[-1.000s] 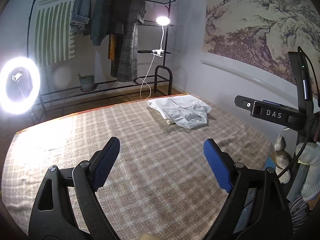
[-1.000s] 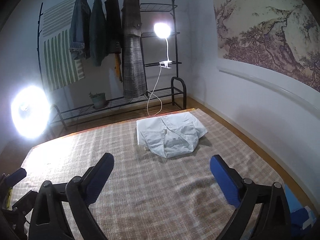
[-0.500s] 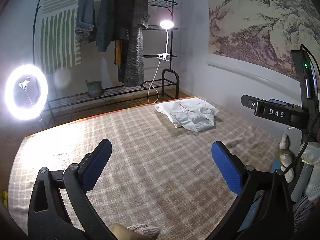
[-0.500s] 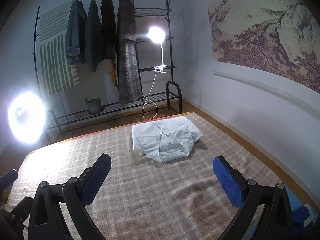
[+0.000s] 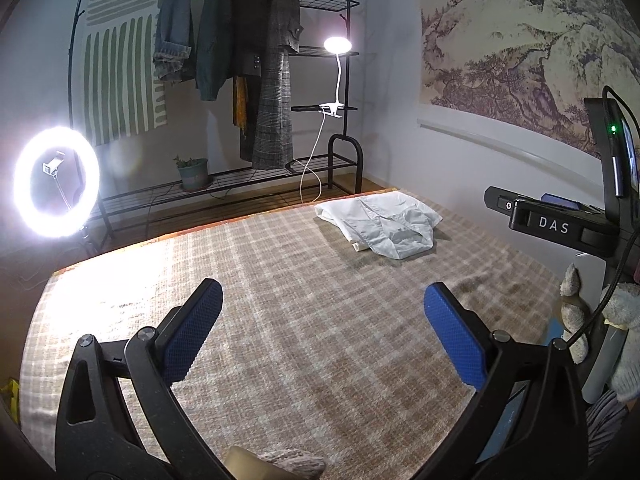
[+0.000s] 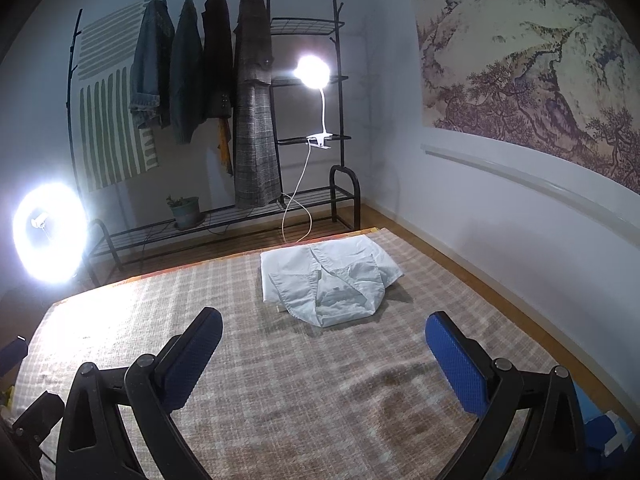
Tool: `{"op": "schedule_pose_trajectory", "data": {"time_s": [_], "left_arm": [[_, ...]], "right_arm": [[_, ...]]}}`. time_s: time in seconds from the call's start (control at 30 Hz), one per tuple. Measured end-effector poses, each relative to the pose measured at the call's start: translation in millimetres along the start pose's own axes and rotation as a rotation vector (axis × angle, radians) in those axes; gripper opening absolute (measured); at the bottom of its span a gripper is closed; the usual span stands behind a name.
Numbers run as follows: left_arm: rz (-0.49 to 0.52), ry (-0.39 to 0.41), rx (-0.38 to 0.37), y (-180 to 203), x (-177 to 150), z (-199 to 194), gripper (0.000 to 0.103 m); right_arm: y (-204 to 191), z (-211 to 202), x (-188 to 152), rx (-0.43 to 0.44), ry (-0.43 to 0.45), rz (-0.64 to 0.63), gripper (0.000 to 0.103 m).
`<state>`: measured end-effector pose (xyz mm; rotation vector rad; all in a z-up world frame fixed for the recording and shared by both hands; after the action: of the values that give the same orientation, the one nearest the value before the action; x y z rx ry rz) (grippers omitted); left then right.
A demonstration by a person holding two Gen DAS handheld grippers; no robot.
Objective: Fold small clothes
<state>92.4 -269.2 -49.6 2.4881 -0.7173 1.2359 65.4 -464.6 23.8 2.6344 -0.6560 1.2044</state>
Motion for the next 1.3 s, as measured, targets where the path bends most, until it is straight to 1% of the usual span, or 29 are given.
{"op": "schedule_pose_trajectory", "data": {"time_s": [1.3], "left_arm": [[0.005, 0.001, 0.002, 0.6, -1.0, -0.3, 0.103]], "right_arm": [[-3.5, 1.1, -1.0, 0.009, -0.005, -0.003, 0.103]]}}
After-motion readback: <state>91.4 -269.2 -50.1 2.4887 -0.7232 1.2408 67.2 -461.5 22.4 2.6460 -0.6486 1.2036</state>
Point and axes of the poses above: each gripper's, at about its wrist camera, not at the fingertips, and z roughly the way its jaws point, y to its right, x to its top, the point moved 9 cm from there along z, roughly the way its jaws point, and after that the axes turned 10 degrees about -y, right-handed, at the moved point
